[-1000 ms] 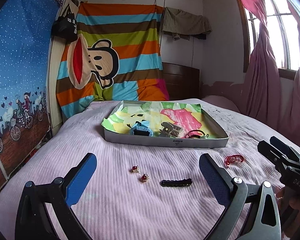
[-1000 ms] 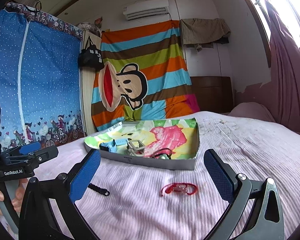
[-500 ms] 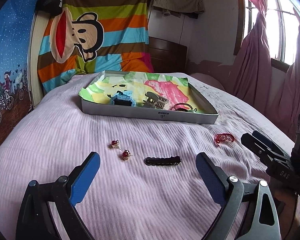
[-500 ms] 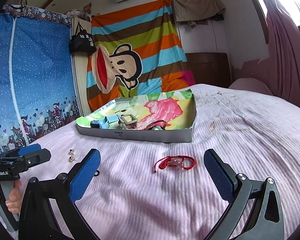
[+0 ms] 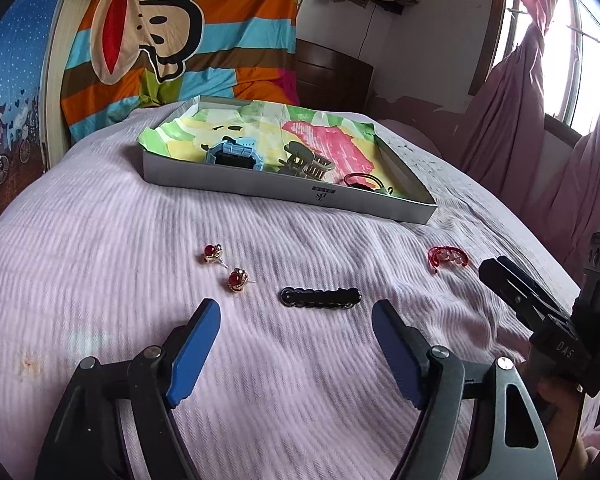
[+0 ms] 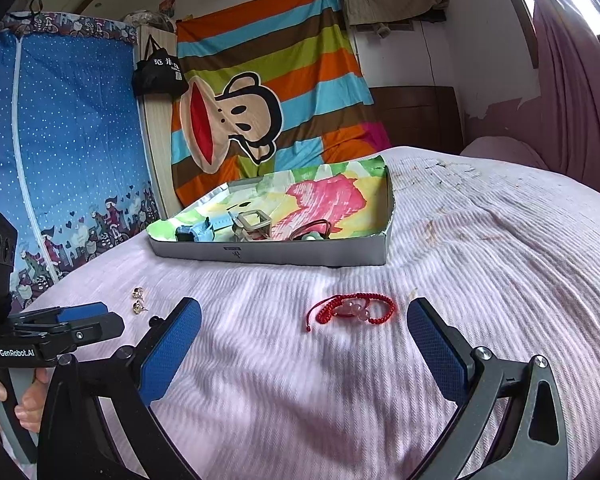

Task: Organize jewelry
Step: 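Move the left tool toward the gold earrings while the right tool approaches the red bracelet, then grasp a gold red-stone earring with the left tool while the right tool grasps the red bead bracelet, then carry the earring and red bracelet over the tray with both tools, then open both tools to drop the earring and red bracelet into the tray, then move both tools back toward the remaining earring and black bead strip, then grasp the black bead strip with the right tool while the left tool grasps the second earring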

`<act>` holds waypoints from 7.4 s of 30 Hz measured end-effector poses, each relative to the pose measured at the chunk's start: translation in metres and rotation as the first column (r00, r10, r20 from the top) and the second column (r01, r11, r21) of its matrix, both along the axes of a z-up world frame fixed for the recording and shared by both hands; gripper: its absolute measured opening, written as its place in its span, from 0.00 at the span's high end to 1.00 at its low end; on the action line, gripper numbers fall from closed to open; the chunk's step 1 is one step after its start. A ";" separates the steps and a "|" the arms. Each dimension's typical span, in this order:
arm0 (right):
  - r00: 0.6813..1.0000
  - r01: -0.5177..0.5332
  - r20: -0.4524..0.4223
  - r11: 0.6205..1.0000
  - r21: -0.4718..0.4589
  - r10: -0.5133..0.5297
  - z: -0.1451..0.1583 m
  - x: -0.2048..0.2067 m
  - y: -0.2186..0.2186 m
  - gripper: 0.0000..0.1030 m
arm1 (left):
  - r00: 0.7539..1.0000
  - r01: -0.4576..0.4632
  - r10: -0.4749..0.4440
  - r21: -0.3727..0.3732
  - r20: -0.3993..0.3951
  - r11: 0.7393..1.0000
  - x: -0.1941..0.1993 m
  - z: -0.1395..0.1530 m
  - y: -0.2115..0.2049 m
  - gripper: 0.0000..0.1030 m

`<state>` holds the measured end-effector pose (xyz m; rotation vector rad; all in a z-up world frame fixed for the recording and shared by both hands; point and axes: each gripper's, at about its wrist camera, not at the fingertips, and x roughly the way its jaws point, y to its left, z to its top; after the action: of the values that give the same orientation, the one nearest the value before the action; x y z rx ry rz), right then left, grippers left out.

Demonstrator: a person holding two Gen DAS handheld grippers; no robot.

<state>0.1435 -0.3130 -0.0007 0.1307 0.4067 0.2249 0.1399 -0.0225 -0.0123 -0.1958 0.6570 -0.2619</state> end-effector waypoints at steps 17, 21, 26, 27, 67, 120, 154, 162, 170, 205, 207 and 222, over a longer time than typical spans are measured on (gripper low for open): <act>0.991 0.032 -0.129 0.999 0.032 -0.028 -0.021 0.035 -0.005 0.09 | 0.991 -0.113 0.111 -0.022 -0.068 0.993 0.031 -0.010 0.008 0.49; 0.989 0.034 -0.147 0.999 0.041 -0.028 -0.024 0.045 -0.005 0.09 | 0.990 -0.122 0.120 -0.014 -0.071 0.992 0.036 -0.012 0.006 0.55; 0.985 0.021 -0.173 0.999 0.036 -0.014 -0.030 0.059 0.001 0.14 | 0.988 -0.134 0.131 -0.031 -0.085 0.991 0.042 -0.015 0.008 0.66; 0.984 0.016 -0.179 0.999 0.035 -0.010 -0.031 0.061 0.002 0.20 | 0.988 -0.135 0.131 -0.033 -0.086 0.990 0.043 -0.016 0.008 0.68; 0.975 -0.106 -0.196 0.994 0.000 0.104 -0.043 0.065 0.028 0.95 | 0.998 -0.058 0.062 -0.131 0.027 0.990 0.018 -0.019 0.012 0.88; 0.986 -0.101 -0.130 0.995 0.017 0.102 -0.012 0.153 0.036 0.95 | 0.991 -0.128 0.129 -0.044 0.026 0.991 0.159 0.018 -0.028 0.88; 0.978 -0.022 0.208 0.993 0.119 -0.004 0.041 0.038 -0.002 0.12 | 0.932 -0.212 0.220 -0.058 0.288 0.976 0.031 0.065 0.003 0.00; 0.973 -0.046 0.230 0.994 0.097 0.023 0.052 0.008 0.008 0.02 | 0.922 -0.243 0.235 -0.011 0.309 0.970 -0.001 0.065 0.014 0.00; 0.971 -0.081 0.233 0.994 0.077 0.061 0.052 -0.010 0.015 0.01 | 0.917 -0.272 0.244 0.050 0.316 0.961 -0.026 0.060 0.027 0.00; 0.968 -0.235 -0.095 0.972 -0.010 0.233 -0.008 0.006 0.055 0.02 | 0.978 -0.197 0.189 0.079 0.093 0.977 -0.016 0.026 0.047 0.00; 0.964 -0.250 -0.098 0.968 -0.020 0.247 -0.009 0.007 0.059 0.04 | 0.982 -0.179 0.173 0.076 0.076 0.981 -0.011 0.024 0.047 0.03; 0.908 -0.398 -0.183 0.912 -0.103 0.376 -0.021 0.010 0.096 0.57 | 0.997 -0.067 0.069 0.034 -0.044 0.997 0.019 0.004 0.036 0.38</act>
<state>0.1532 -0.2169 -0.0219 -0.0727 0.6063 0.5814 0.1591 0.0133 -0.0080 -0.1929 0.6978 -0.1814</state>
